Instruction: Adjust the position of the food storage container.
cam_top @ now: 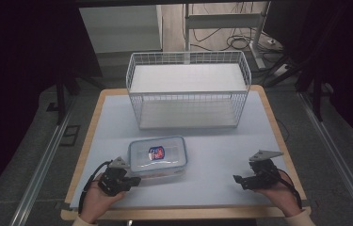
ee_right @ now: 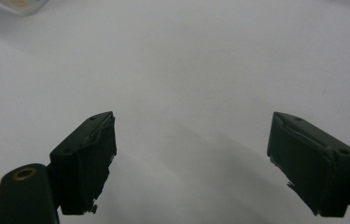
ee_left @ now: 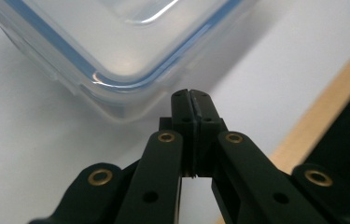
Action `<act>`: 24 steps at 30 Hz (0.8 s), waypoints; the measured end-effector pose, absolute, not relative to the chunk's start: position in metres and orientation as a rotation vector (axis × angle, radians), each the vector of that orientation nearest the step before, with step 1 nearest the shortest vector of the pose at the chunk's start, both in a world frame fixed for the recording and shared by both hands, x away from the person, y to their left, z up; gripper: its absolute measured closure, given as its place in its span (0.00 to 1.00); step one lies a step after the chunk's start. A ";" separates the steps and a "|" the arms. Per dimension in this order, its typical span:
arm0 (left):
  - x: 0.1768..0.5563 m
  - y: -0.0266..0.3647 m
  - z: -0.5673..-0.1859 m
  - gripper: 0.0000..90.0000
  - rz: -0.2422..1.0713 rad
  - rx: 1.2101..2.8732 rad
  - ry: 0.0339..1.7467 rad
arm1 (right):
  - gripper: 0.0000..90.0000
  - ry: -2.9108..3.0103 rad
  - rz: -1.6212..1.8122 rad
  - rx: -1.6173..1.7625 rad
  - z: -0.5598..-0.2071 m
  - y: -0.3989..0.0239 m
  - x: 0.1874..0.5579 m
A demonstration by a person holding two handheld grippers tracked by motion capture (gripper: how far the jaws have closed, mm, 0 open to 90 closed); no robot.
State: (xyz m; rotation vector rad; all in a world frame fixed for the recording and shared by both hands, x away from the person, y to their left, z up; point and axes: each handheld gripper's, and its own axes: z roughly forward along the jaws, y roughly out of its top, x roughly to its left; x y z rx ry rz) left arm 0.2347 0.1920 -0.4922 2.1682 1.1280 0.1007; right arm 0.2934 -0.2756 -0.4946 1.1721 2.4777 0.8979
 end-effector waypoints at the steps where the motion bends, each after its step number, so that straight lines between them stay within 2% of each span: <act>1: 0.233 0.194 -0.488 1.00 0.109 2.159 1.126 | 0.17 2.476 0.899 1.171 -0.494 -0.276 0.294; 5: 0.230 0.208 -0.467 1.00 0.181 2.088 1.138 | 0.17 2.471 0.897 1.175 -0.494 -0.277 0.294; 10: 0.240 0.230 -0.462 1.00 0.261 2.037 1.225 | 0.17 2.470 0.899 1.173 -0.494 -0.277 0.294; 18: 0.280 0.254 -0.488 1.00 0.207 2.001 1.367 | 0.17 2.469 0.898 1.174 -0.494 -0.276 0.294; 24: 0.302 0.249 -0.501 1.00 0.153 1.995 1.393 | 0.17 2.468 0.895 1.178 -0.495 -0.277 0.295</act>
